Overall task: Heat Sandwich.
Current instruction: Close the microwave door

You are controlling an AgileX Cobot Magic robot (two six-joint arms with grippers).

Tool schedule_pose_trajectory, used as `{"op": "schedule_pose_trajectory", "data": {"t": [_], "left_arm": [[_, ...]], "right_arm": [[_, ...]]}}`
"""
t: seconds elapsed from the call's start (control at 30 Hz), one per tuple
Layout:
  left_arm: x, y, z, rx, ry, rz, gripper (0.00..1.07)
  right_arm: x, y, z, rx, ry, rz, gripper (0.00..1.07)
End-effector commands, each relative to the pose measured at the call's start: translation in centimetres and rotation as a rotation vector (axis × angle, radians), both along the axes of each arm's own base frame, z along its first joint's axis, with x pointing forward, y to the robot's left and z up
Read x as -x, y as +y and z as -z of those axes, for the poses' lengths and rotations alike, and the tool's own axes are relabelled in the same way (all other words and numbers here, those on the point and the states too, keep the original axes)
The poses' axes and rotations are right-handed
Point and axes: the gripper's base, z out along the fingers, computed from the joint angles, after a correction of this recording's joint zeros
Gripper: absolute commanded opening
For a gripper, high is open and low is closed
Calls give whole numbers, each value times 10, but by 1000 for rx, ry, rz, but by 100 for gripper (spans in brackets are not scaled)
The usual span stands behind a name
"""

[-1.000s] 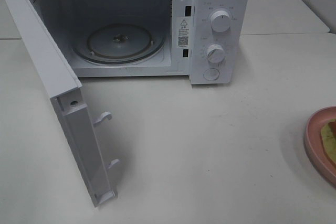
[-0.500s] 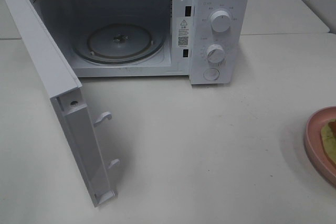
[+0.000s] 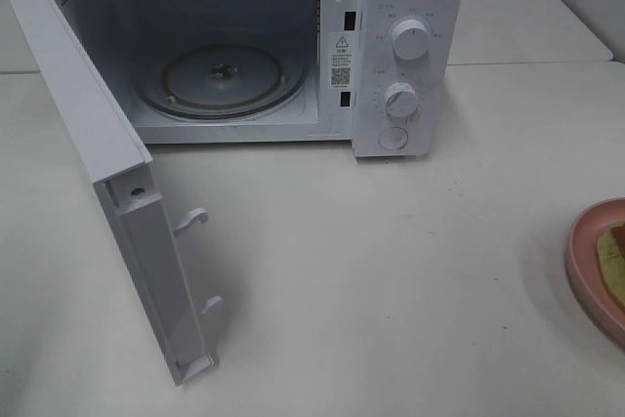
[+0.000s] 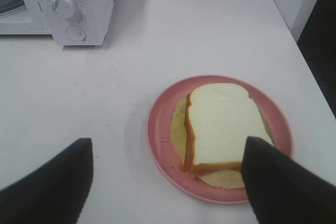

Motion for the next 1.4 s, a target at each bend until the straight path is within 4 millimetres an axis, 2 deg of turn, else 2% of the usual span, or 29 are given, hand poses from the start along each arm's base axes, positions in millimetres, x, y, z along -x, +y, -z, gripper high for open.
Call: {"op": "schedule_pose_trajectory", "data": {"t": [0.03, 0.07, 0.1, 0.17, 0.2, 0.3, 0.53, 0.73, 0.8, 1.17, 1.33, 1.4], "left_arm": [[-17, 1, 10, -1, -36, -7, 37], [-20, 1, 13, -1, -37, -9, 33], [-20, 1, 13, -1, -37, -9, 33], [-28, 2, 18, -1, -45, -14, 22], [-35, 2, 23, -1, -51, -19, 10], [-42, 3, 28, -1, -55, -24, 1], [-64, 5, 53, -7, -106, -46, 0], [-75, 7, 63, -14, -197, -64, 0], [-84, 7, 66, -18, -219, -70, 0], [-114, 8, 91, 17, -169, -91, 0], [-118, 6, 92, 28, -177, -70, 0], [-126, 1, 91, 3, -176, 0, 0]], "right_arm": [[4, 0, 0, 7, -43, 1, 76], [4, 0, 0, 7, -43, 1, 76], [4, 0, 0, 7, -43, 1, 76], [4, 0, 0, 7, -43, 1, 76], [4, 0, 0, 7, -43, 1, 76], [4, 0, 0, 7, -43, 1, 76], [4, 0, 0, 7, -43, 1, 76], [4, 0, 0, 7, -43, 1, 76], [4, 0, 0, 7, -43, 1, 76], [4, 0, 0, 7, -43, 1, 76], [4, 0, 0, 7, -43, 1, 76], [4, 0, 0, 7, -43, 1, 76]]}}
